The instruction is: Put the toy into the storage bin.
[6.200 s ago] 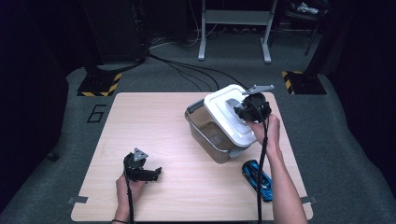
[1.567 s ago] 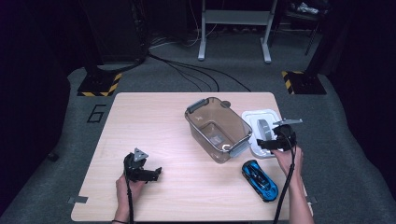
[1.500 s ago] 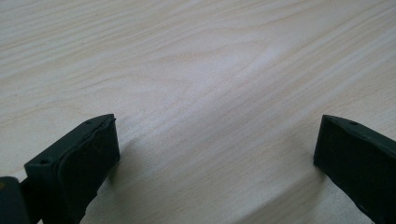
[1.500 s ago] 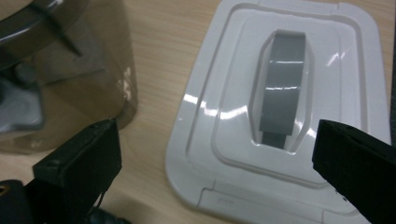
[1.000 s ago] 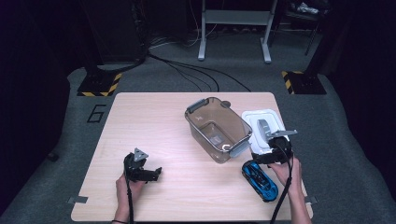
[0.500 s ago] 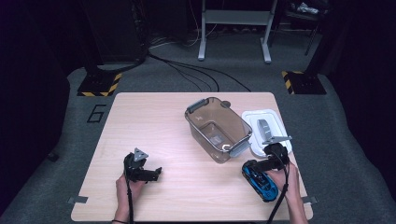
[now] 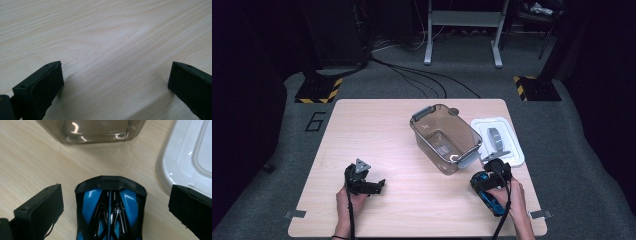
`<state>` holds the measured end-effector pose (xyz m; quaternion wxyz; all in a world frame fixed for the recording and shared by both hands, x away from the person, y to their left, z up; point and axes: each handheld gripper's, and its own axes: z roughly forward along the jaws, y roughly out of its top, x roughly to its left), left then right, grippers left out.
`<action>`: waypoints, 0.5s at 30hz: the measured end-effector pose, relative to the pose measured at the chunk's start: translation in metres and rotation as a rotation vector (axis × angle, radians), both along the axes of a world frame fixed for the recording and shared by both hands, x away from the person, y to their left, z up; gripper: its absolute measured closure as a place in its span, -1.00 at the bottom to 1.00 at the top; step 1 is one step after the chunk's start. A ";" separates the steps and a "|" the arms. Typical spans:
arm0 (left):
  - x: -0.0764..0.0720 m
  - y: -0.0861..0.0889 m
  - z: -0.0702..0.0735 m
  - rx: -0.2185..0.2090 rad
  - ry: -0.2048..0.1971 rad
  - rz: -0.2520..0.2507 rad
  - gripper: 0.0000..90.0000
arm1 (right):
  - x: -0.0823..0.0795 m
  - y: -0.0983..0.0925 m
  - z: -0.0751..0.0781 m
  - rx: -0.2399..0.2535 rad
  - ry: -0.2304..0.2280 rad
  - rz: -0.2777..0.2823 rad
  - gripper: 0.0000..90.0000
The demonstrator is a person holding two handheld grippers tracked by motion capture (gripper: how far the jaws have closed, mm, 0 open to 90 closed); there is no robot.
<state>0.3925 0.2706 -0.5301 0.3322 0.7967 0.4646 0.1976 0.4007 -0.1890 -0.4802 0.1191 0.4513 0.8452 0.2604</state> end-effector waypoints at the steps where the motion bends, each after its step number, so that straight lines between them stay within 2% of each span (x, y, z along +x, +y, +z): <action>1: 0.000 0.000 0.000 -0.001 0.000 0.000 -1.00 | 0.000 0.001 -0.002 -0.007 0.006 0.005 -1.00; 2: 0.000 0.001 0.001 0.012 0.005 -0.012 -1.00 | 0.001 0.003 -0.003 -0.011 0.015 0.003 -1.00; 4: 0.000 0.000 0.000 -0.001 0.001 0.000 -1.00 | 0.002 0.005 -0.006 -0.014 0.026 -0.001 -1.00; 8: 0.000 0.000 0.000 -0.002 0.002 -0.002 -1.00 | 0.005 0.011 -0.008 -0.026 0.050 -0.003 -0.99; 15: 0.000 0.000 0.000 -0.002 0.002 -0.002 -1.00 | 0.008 0.011 -0.011 -0.026 0.054 -0.020 -0.76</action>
